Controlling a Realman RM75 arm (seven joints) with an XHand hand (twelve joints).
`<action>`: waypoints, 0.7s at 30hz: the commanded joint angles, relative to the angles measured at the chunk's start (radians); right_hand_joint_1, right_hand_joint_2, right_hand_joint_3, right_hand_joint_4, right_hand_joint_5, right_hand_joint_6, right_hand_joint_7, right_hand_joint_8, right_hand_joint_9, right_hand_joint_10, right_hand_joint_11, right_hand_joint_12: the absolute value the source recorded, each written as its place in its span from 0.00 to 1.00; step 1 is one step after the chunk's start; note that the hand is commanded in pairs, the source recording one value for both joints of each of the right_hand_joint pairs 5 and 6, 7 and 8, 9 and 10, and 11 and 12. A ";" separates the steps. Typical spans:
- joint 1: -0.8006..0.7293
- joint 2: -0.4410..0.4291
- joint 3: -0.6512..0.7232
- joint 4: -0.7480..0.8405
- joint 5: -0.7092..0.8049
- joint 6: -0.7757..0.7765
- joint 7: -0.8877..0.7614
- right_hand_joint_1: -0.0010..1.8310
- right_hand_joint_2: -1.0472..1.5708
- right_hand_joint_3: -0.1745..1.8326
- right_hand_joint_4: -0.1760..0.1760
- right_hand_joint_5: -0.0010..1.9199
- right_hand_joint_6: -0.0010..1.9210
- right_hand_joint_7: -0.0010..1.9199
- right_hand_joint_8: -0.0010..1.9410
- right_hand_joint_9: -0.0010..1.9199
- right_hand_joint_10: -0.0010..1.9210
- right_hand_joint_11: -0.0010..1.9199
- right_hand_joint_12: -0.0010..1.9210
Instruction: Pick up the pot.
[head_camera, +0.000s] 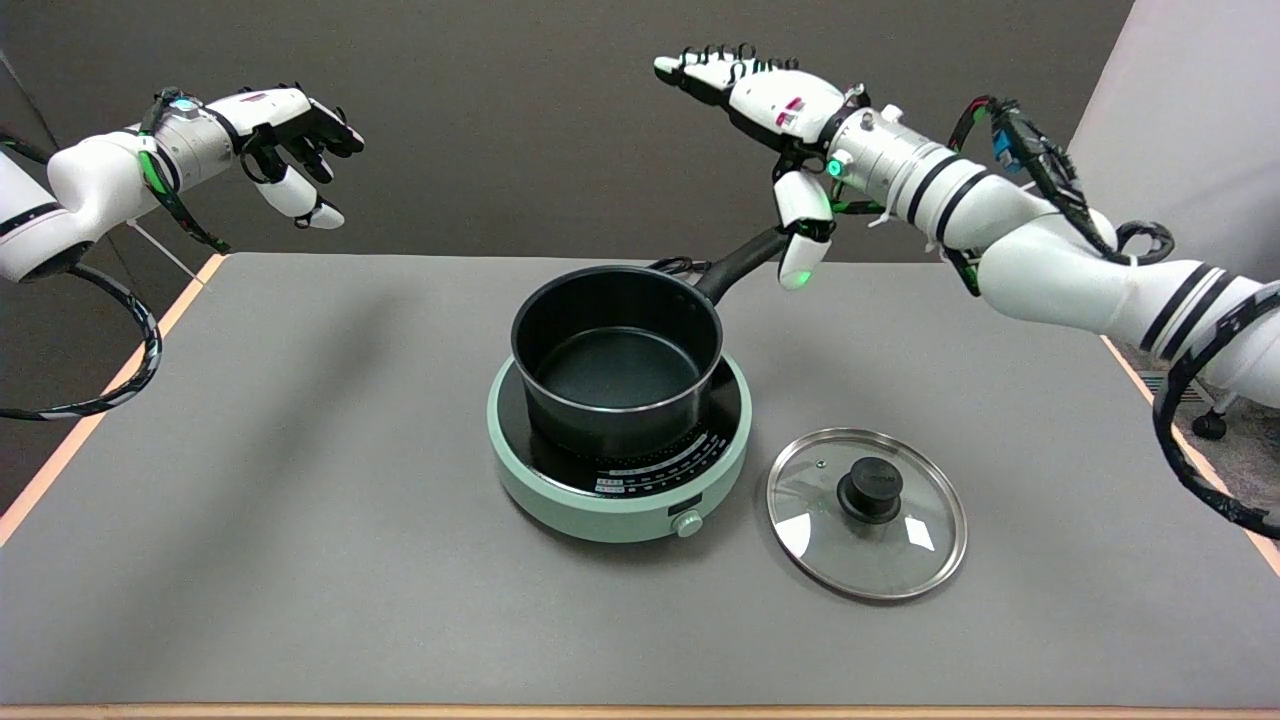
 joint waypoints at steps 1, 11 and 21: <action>-0.051 -0.071 -0.023 -0.148 -0.099 0.087 -0.008 0.71 0.01 0.56 0.97 0.04 0.04 0.04 0.04 0.04 0.04 0.04 0.04; -0.083 -0.114 -0.024 -0.204 -0.316 0.147 -0.004 0.73 0.06 0.56 0.79 0.11 0.11 0.11 0.10 0.11 0.11 0.11 0.11; -0.100 -0.159 -0.024 -0.234 -0.329 0.161 -0.008 0.73 0.10 0.53 0.91 0.18 0.18 0.18 0.17 0.18 0.18 0.18 0.18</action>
